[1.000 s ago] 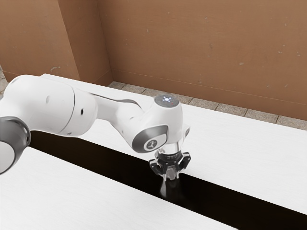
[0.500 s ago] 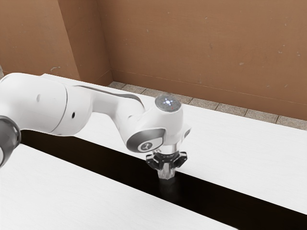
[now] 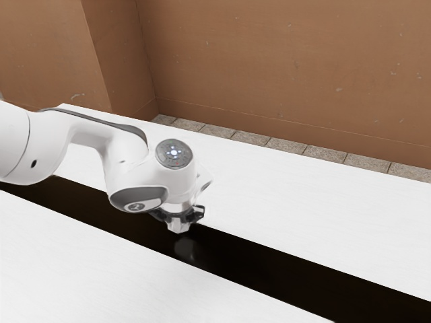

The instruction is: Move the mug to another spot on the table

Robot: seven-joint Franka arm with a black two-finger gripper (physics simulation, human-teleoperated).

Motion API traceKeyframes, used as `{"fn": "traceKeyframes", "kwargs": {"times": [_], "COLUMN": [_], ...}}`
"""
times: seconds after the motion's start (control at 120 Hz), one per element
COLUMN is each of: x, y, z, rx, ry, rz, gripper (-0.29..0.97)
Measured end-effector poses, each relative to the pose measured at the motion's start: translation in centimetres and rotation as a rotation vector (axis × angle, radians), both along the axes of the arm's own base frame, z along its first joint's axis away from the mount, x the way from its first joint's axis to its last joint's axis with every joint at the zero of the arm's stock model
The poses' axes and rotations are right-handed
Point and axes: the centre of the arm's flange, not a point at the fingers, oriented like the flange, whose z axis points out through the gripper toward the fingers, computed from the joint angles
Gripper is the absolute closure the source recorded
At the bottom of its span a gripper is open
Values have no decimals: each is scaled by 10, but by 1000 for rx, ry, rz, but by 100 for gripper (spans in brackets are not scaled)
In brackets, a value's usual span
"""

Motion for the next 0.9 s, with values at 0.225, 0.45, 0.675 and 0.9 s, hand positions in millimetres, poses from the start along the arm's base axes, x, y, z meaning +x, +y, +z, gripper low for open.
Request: {"fn": "traceKeyframes", "kwargs": {"times": [0.225,0.45,0.675,0.9], "x": [-25,-39,-42,-43], "y": [52,87,104,103], "z": [-8,-15,-39,-44], "rx": [24,20,-24,-48], "ry": [-90,-149,-134,-136], "rz": [-159,-327,-367,-387], "gripper": [60,61,60,62]}}
